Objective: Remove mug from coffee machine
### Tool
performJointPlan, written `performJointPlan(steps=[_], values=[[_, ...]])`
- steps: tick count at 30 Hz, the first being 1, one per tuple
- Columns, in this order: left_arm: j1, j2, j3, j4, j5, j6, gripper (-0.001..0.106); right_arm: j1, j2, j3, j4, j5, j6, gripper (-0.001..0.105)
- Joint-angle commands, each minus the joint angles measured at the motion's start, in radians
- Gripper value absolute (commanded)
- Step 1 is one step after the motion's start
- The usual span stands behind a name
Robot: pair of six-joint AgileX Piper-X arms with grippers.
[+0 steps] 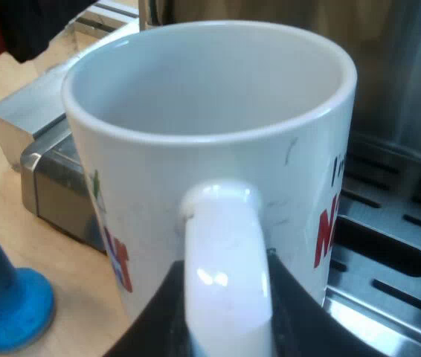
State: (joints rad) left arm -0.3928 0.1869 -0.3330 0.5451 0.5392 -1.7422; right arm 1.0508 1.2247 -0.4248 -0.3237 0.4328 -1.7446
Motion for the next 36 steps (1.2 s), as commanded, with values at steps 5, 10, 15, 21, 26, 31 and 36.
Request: performJointPlan(steps=[5,10,15,21,26,31,36], values=[[-0.003,0.0,-0.037,0.03,0.02,-0.01,0.08,0.003,-0.138,-0.013,0.102,0.02,-0.001,0.0],[-0.045,0.0,-0.073,0.033,0.02,-0.03,0.08,0.003,-0.262,-0.012,0.222,0.02,0.043,0.0],[-0.084,0.0,-0.105,0.033,0.02,-0.03,0.08,0.003,-0.403,-0.012,0.347,0.02,0.042,0.0],[-0.088,0.0,-0.114,0.033,0.02,-0.03,0.08,0.003,-0.556,-0.012,0.566,0.02,0.091,0.0],[-0.102,0.0,-0.114,0.033,0.026,-0.033,0.08,0.003,-0.693,-0.015,0.699,0.025,0.092,0.0],[-0.13,0.0,-0.114,0.033,0.026,-0.033,0.08,0.003,-0.814,-0.032,0.83,0.061,0.099,0.0],[-0.135,0.0,-0.114,0.027,0.026,-0.033,0.08,0.003,-0.868,-0.044,0.91,0.105,0.131,0.0]])
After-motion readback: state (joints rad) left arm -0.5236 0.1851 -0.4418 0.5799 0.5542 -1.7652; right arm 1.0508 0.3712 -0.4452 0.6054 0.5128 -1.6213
